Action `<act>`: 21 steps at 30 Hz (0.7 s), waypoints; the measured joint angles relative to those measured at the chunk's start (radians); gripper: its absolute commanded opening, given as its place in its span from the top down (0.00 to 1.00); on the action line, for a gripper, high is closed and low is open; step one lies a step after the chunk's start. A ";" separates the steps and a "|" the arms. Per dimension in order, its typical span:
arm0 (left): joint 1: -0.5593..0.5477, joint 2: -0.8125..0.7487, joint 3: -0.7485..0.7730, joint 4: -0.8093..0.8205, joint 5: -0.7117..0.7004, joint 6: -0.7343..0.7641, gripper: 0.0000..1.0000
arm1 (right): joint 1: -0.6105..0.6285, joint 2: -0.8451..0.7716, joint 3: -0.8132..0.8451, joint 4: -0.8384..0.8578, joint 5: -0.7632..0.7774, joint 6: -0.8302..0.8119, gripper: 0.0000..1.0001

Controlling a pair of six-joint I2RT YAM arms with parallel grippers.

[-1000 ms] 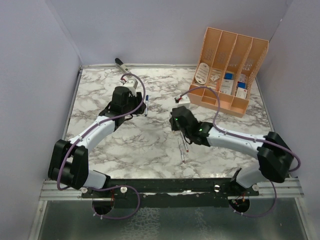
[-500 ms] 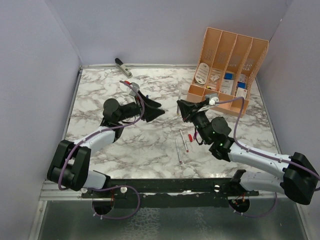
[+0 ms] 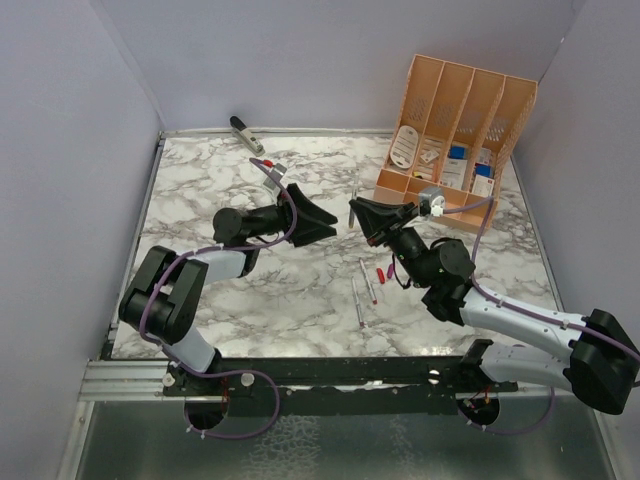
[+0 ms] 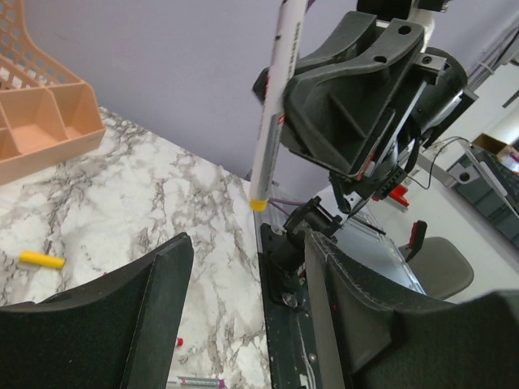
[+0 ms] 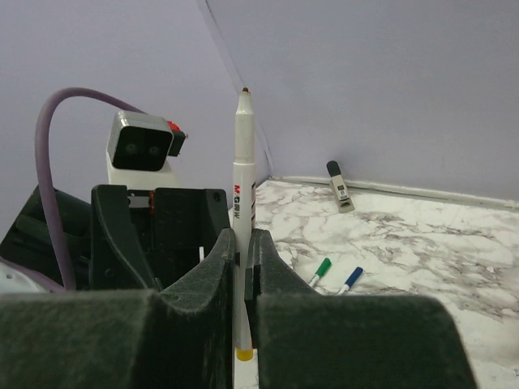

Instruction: Insert the pens into the pen caps

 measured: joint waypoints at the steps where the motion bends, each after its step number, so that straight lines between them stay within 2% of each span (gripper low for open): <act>1: -0.005 -0.007 0.004 0.002 0.001 0.000 0.40 | 0.000 0.000 0.000 0.000 -0.010 0.003 0.99; 7: -0.027 -0.072 0.016 0.003 0.011 0.024 0.47 | 0.000 0.003 0.000 0.006 -0.074 0.029 0.99; 21: -0.079 -0.112 0.055 -0.023 0.036 0.092 0.50 | -0.002 0.024 0.003 0.054 -0.209 0.098 0.99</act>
